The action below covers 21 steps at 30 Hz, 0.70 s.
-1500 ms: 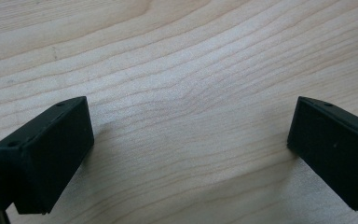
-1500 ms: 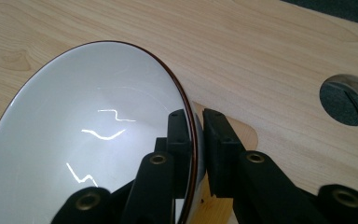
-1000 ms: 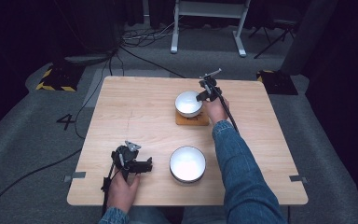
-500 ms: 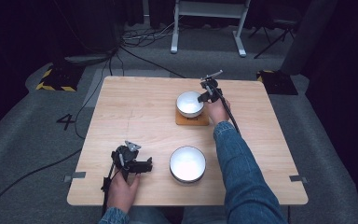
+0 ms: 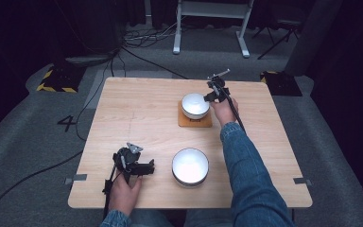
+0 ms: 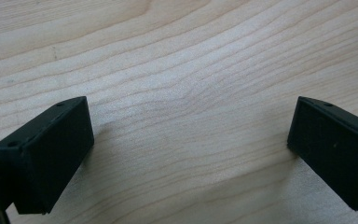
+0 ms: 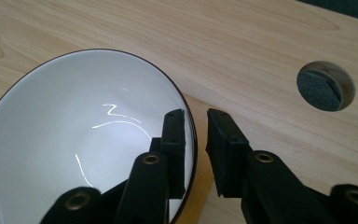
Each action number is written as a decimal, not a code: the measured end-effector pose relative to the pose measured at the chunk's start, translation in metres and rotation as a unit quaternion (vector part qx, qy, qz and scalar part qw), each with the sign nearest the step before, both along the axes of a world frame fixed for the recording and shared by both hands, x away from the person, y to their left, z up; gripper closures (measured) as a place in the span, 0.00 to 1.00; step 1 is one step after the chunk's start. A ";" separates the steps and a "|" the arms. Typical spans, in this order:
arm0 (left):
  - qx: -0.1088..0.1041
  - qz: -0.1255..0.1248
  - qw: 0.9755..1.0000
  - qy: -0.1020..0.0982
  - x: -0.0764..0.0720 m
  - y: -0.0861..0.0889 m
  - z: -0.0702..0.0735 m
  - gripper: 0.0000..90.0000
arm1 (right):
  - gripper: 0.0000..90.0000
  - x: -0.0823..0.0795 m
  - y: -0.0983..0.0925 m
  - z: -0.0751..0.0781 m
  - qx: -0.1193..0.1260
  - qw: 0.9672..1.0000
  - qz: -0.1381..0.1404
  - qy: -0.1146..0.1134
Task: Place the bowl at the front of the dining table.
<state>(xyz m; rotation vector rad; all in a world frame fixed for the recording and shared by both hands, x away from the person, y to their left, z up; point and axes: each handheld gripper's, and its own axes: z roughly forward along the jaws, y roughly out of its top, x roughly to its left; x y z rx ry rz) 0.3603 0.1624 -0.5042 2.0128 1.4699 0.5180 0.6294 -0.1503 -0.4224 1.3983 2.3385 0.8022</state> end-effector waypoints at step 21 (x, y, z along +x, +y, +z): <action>0.004 -0.001 1.000 0.000 0.000 0.000 0.000 0.00 | 0.76 -0.055 0.008 0.060 0.005 0.994 0.097 -0.040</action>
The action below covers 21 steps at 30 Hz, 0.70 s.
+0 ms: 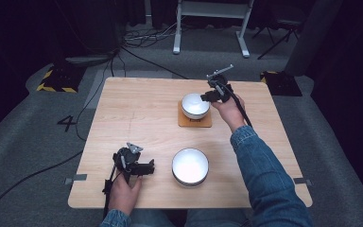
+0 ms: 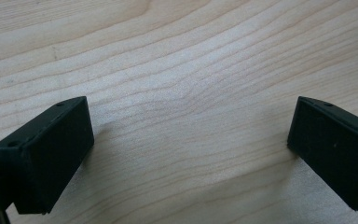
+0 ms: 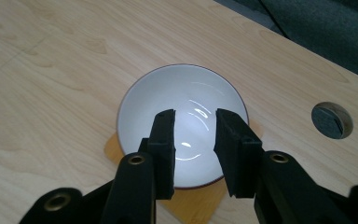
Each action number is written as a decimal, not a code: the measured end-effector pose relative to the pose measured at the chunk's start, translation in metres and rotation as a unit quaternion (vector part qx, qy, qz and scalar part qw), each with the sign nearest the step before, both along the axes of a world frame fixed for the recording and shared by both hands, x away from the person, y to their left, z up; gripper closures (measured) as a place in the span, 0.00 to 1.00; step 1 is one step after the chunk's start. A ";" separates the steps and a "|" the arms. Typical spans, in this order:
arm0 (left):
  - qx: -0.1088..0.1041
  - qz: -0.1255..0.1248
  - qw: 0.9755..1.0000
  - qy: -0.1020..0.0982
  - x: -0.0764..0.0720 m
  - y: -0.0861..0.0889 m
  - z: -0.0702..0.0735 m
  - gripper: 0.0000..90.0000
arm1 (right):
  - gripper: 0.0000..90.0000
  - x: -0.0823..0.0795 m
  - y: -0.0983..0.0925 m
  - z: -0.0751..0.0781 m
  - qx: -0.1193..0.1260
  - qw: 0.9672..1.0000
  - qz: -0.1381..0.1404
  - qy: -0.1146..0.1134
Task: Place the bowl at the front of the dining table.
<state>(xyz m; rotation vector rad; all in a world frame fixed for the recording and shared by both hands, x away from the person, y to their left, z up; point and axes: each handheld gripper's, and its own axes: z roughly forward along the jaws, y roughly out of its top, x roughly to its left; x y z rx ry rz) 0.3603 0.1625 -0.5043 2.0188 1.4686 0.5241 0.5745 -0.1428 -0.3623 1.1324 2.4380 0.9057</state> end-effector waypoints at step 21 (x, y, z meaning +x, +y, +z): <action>-0.006 -0.013 1.000 0.004 0.000 0.001 0.000 0.00 | 0.71 -0.079 -0.048 0.041 0.016 0.998 0.051 -0.031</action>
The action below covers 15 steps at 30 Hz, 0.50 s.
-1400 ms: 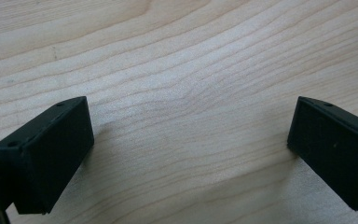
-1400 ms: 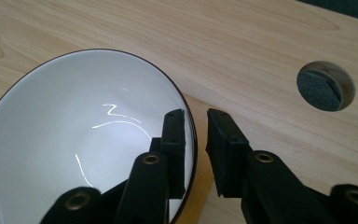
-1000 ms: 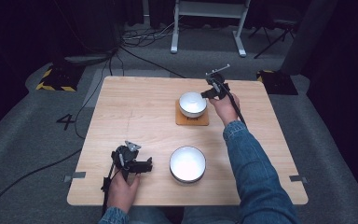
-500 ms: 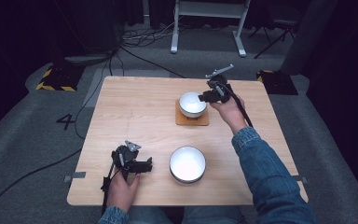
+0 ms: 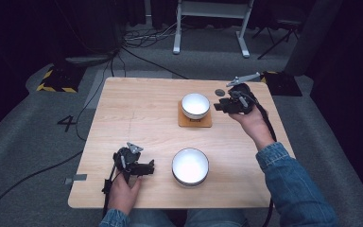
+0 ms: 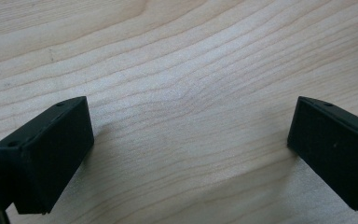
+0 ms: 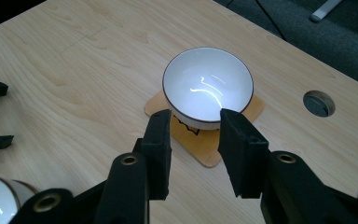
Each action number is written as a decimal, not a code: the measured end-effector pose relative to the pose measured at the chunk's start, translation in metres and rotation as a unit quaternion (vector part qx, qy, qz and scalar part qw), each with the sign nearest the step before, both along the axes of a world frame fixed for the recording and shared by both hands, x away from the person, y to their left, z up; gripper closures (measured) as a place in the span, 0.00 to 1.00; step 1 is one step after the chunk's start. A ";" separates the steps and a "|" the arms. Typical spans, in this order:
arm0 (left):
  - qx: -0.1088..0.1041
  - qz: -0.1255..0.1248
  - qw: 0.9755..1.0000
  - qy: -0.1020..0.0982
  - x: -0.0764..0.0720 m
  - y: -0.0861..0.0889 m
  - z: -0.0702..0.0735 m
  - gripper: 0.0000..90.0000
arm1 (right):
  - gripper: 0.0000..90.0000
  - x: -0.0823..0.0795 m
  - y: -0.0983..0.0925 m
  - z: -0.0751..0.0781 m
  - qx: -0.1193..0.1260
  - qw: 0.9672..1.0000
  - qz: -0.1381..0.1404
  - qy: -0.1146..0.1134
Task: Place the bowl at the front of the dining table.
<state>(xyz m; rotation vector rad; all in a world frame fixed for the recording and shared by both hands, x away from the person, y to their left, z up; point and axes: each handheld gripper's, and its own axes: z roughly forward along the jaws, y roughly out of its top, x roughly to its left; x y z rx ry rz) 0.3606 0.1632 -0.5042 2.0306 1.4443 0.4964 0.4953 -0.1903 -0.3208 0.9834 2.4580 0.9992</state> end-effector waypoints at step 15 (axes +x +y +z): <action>0.000 -0.004 1.000 0.000 0.000 0.000 0.000 0.00 | 0.69 -0.037 -0.039 0.001 0.016 1.000 -0.014 -0.002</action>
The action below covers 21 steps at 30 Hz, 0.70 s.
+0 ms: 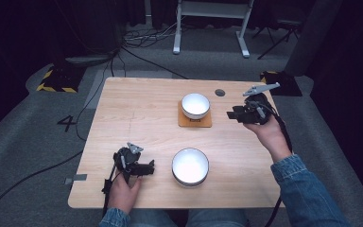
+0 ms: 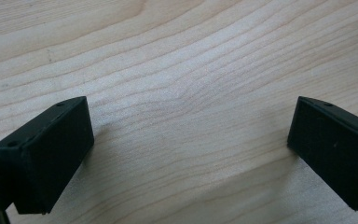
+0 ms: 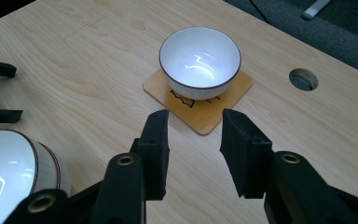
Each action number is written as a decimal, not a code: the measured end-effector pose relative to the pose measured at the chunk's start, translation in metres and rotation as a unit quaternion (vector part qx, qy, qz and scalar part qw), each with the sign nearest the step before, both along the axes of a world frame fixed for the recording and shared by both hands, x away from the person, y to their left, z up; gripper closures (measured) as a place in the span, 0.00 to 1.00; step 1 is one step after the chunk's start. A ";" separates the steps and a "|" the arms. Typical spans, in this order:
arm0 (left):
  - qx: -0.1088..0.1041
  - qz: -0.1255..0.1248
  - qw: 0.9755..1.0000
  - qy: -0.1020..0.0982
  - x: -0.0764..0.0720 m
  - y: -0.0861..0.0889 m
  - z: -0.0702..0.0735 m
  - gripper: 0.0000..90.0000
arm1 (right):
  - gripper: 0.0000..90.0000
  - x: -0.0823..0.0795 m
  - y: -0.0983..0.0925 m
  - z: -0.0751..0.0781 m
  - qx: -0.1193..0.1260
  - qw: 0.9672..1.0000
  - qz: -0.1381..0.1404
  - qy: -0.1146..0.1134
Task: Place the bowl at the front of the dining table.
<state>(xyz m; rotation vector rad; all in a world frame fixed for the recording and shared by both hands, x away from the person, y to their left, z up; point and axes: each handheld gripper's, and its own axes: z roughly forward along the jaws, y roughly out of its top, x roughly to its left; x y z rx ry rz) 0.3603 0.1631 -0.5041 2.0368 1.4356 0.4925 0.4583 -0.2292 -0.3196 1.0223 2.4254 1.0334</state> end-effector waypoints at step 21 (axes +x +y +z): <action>0.001 0.001 1.000 -0.001 0.000 0.000 0.000 0.00 | 0.66 -0.042 -0.047 -0.024 -0.022 0.999 -0.042 0.009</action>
